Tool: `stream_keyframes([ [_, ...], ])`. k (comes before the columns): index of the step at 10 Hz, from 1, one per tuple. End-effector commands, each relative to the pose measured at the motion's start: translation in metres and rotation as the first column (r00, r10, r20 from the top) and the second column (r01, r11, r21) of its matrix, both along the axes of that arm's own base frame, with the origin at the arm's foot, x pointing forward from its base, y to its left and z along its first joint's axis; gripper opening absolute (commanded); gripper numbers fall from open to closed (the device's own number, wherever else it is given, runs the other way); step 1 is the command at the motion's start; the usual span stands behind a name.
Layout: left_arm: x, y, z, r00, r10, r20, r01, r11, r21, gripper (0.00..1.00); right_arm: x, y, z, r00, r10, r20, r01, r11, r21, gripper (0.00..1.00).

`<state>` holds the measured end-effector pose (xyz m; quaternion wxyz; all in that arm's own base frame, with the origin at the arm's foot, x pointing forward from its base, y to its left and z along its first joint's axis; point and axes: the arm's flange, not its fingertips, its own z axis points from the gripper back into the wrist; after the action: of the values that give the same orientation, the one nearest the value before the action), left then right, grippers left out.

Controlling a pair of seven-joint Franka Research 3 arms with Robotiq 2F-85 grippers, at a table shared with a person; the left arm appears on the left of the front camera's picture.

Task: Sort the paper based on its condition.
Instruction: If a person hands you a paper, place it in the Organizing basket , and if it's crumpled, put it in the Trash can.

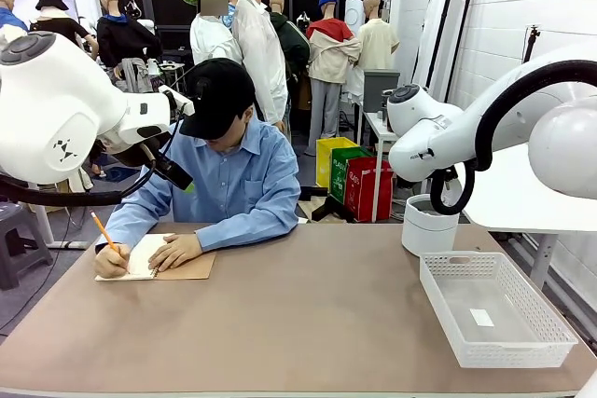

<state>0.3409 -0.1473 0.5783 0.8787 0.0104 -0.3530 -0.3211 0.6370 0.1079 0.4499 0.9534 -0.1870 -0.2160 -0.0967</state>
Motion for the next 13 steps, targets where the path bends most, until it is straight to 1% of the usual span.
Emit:
stream_keyframes([
  [1,-0.0001,0.0001,0.0,1.0,-0.002,0.002,0.002,1.0,0.003,1.0,0.0012,-0.0015,-0.0014,1.0,0.001,0.003,-0.001,1.0,0.0,1.0],
  [13,-0.0001,0.0001,0.0,1.0,-0.002,0.002,0.002,1.0,0.003,1.0,0.0,-0.0001,0.0,1.0,0.0,0.0,0.0,1.0,0.0,1.0],
])
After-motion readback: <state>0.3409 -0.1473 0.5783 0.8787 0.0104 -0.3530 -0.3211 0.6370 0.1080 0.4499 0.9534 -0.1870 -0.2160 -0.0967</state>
